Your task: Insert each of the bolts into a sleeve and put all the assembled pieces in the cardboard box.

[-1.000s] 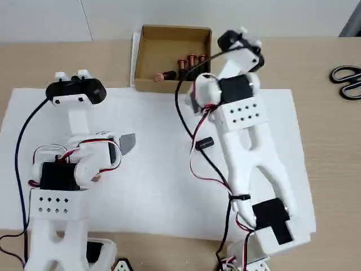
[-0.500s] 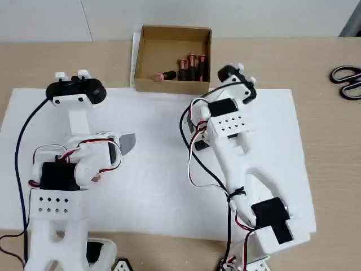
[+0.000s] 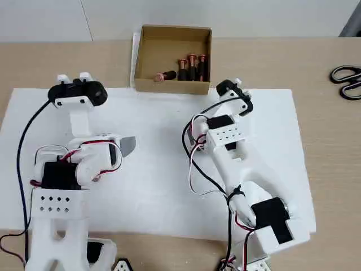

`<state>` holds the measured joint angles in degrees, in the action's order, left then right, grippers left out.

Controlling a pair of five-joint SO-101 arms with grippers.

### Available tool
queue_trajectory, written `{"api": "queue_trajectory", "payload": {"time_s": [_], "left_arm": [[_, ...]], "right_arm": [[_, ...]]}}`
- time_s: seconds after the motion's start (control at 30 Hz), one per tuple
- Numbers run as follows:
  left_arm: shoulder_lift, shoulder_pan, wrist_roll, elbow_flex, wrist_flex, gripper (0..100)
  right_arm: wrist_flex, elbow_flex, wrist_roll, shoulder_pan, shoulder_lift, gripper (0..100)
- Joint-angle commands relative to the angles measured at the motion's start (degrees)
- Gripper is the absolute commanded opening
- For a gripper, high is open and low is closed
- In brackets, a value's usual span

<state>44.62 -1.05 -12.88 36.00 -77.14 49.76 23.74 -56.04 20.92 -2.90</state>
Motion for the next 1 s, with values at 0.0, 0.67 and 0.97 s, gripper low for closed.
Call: {"api": "queue_trajectory", "payload": {"time_s": [0.0, 0.67, 0.97], "left_arm": [[0.88, 0.18, 0.44, -0.22, 0.26, 27], [1.05, 0.18, 0.44, -0.22, 0.09, 27], [1.23, 0.18, 0.44, -0.22, 0.0, 27]], "right_arm": [[-0.75, 0.0, -0.35, 0.13, 2.51, 26.3], [0.4, 5.71, 0.0, 0.04, 2.59, 26.2], [0.04, 5.71, 0.0, -1.27, 2.86, 0.3]]}}
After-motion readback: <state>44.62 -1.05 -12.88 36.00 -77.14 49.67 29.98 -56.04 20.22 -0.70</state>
